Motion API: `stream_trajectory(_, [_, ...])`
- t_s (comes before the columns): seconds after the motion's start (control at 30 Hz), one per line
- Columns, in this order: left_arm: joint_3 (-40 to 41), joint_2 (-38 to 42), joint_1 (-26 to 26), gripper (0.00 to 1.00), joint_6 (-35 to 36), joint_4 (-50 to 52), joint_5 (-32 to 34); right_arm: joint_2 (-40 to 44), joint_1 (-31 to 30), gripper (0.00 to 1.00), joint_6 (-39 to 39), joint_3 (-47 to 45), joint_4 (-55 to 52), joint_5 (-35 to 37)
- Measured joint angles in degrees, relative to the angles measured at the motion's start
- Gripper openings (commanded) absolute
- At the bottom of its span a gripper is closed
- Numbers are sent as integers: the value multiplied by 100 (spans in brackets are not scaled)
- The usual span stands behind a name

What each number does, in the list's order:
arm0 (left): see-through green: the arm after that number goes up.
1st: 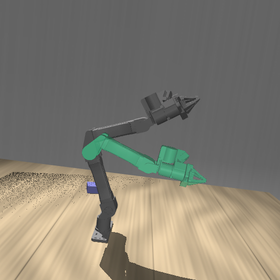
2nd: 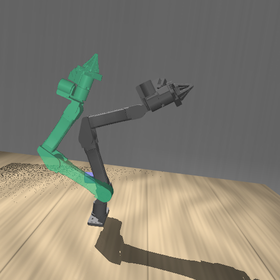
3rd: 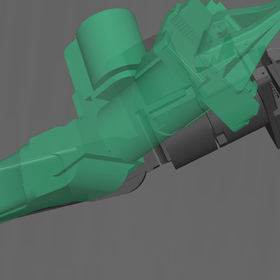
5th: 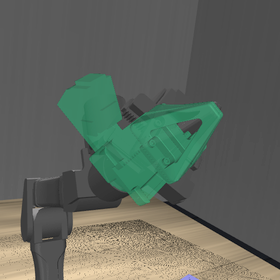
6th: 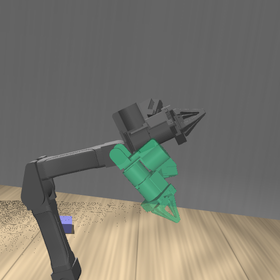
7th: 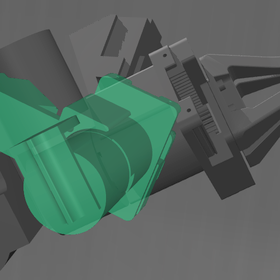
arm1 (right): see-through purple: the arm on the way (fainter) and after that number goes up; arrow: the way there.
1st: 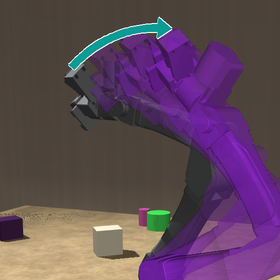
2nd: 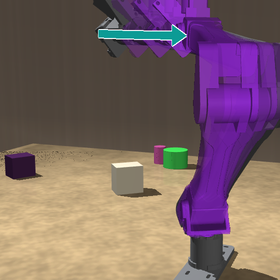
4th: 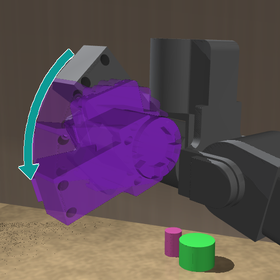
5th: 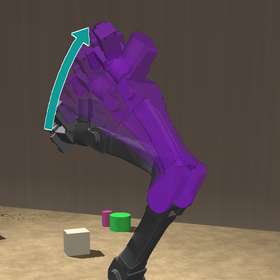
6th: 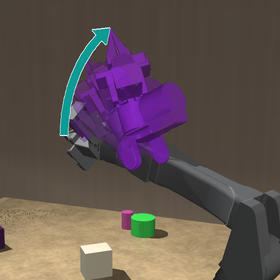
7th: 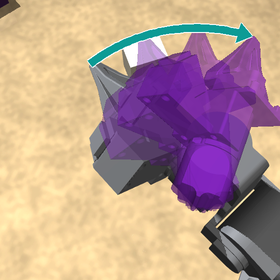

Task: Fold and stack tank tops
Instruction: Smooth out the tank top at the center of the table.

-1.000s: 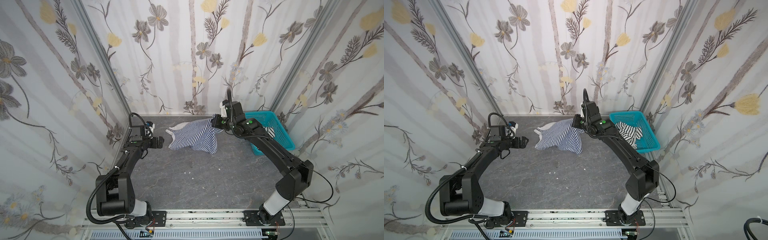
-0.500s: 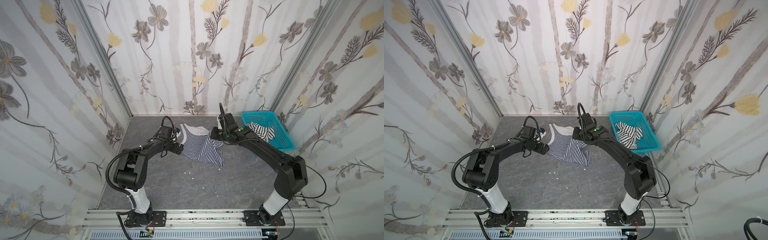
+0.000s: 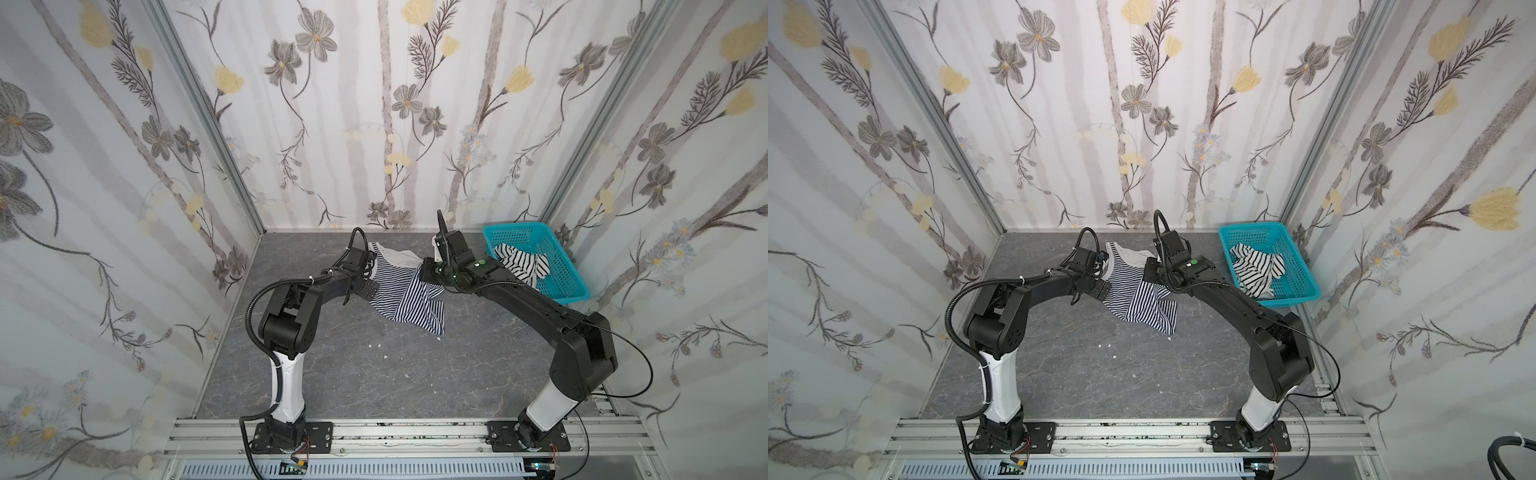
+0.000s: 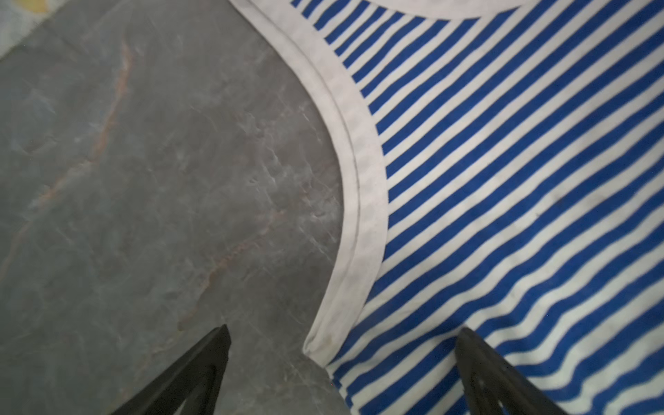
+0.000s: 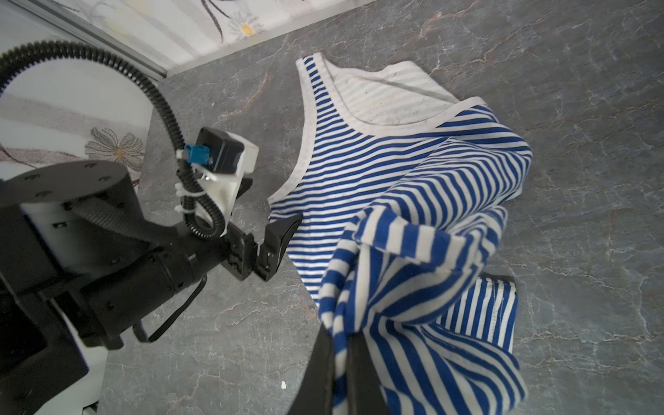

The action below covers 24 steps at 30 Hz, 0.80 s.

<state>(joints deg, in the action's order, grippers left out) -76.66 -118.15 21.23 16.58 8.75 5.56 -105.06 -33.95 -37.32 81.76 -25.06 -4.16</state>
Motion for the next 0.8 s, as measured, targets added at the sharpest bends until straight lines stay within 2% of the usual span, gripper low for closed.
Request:
stream_trajectory(0.23, [-1405,-994,-175,100,245,-129,785,-66,-205,2,-190,-72,313,-389])
stream_trajectory(0.33, [-2288,-1469,-308,100,297,107,922,-232,-289,1,-326,-52,586,-686])
stream_trajectory(0.43, [-2798,-1543,-402,100,249,485,911,-498,-402,1,-474,238,715,-929])
stream_trajectory(0.6, [-2732,-667,-754,100,-293,678,125,-1163,-737,0,-579,1460,848,-1298])
stream_trajectory(0.8, [-1851,308,-1598,100,-811,629,-649,-1705,-918,0,-671,2524,1080,-1814])
